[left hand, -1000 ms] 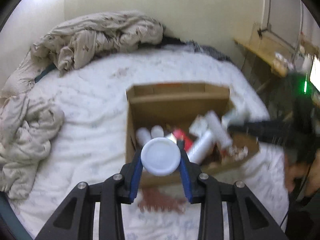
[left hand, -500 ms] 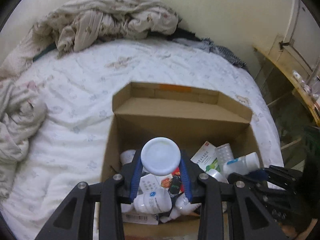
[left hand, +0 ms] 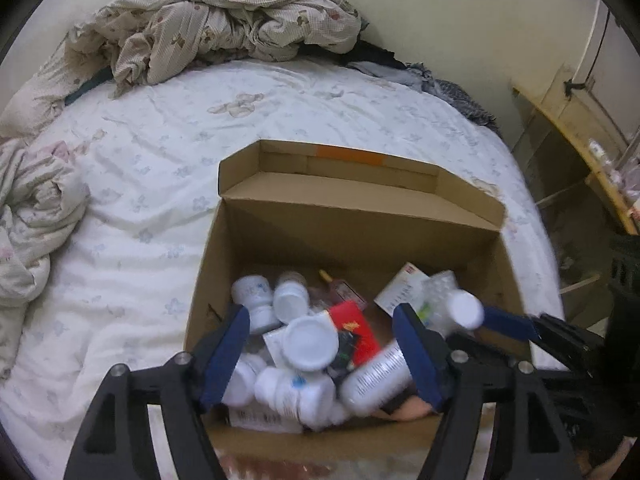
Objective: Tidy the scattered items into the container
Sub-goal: 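Lower both white jars into the cardboard box and open both grippers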
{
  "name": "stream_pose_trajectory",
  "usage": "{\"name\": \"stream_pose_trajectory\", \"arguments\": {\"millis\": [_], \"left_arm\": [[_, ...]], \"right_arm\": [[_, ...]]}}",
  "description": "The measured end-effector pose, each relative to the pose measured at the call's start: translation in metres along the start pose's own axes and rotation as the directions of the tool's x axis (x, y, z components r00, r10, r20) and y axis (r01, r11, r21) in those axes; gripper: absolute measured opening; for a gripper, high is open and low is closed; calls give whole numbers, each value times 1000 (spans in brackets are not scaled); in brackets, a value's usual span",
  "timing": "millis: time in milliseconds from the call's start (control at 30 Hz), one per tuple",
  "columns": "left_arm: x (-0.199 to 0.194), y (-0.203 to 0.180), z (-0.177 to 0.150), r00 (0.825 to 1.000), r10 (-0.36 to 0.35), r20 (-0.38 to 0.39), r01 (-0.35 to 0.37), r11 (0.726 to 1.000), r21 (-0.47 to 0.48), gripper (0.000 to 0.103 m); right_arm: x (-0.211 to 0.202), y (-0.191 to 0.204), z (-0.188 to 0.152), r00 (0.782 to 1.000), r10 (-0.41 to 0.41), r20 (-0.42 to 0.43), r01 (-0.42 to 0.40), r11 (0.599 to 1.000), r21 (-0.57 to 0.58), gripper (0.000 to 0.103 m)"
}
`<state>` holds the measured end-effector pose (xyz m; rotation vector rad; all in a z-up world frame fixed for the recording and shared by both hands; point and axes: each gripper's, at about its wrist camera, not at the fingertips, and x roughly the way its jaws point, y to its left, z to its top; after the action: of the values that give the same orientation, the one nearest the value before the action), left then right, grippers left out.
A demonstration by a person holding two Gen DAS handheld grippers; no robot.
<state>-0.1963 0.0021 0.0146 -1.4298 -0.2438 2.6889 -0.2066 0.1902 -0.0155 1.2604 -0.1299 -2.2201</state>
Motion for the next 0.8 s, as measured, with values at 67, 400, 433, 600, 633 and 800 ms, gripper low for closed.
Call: {"name": "stream_pose_trajectory", "arguments": {"millis": [67,400,433,600,633,800], "left_arm": [[-13,3,-5,1000,-17,-2,16,1000,-19,75],[-40,74,-115,978,-205,-25,176,892,-417,79],[-35,82,-129,976,-215,-26,179,871,-458,79],[-15,112,-188,962,-273,18,221,735,-641,79],[-13,116,-194,956,-289,41,241,703,-669,79],[7,120,-208,938,-329,106,297,611,-734,79]], "right_arm": [[-6,1,2,1000,5,16,-5,1000,3,65],[-23,5,4,995,92,33,-94,994,56,65],[-24,7,4,995,97,35,-99,994,55,65],[-34,10,2,992,115,48,-118,992,50,65],[-35,10,1,992,118,50,-121,991,51,65],[-41,5,-1,988,145,57,-149,985,85,67]]}}
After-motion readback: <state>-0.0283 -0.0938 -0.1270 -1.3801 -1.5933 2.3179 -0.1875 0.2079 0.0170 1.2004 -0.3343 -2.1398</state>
